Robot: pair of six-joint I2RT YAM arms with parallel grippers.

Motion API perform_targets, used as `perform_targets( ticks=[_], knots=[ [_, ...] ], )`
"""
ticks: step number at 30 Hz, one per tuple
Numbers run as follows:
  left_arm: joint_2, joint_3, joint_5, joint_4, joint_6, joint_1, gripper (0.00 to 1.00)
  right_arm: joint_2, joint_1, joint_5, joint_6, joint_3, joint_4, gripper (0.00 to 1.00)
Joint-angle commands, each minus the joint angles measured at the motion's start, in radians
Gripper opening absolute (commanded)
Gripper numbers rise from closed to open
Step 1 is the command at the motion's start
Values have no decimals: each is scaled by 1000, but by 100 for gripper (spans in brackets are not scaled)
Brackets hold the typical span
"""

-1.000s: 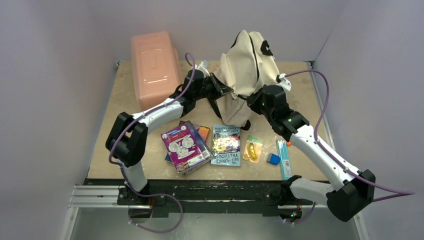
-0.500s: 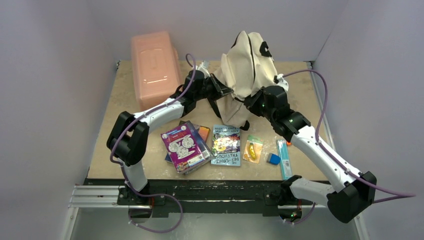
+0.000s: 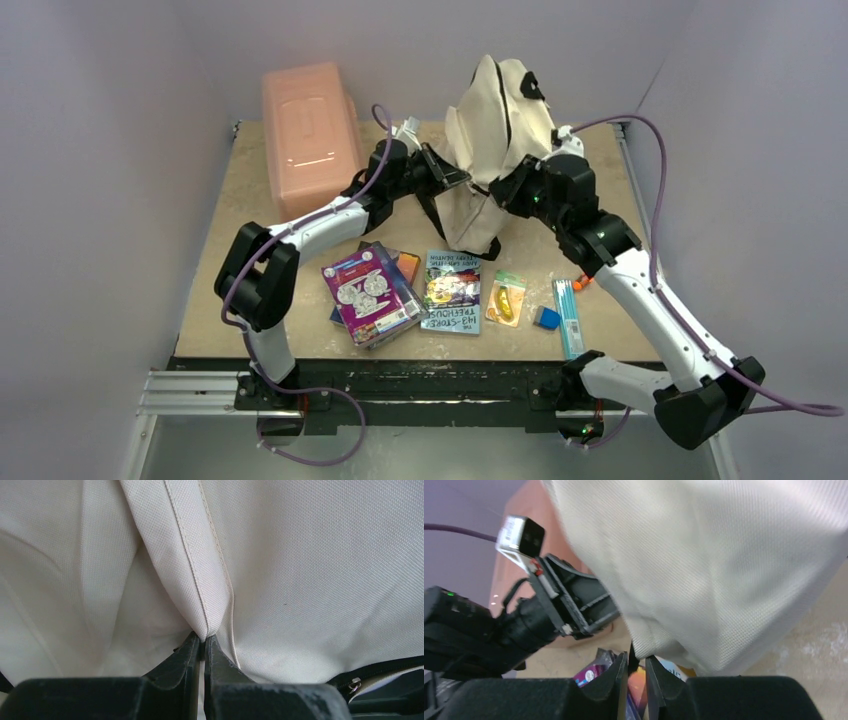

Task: Pack the student bag
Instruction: Unzip the student bag at the center of the board.

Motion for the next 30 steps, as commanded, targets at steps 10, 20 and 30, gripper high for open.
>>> perform_targets(
  ticks=[10, 20, 30],
  knots=[
    [20, -13, 2, 67, -71, 9, 0, -99, -14, 212, -286, 25, -101, 66],
    [21, -28, 12, 72, -81, 9, 0, -166, -169, 6, -249, -170, 173, 88],
    [-51, 17, 29, -185, 27, 14, 21, -78, -211, -145, -338, -244, 579, 14]
  ],
)
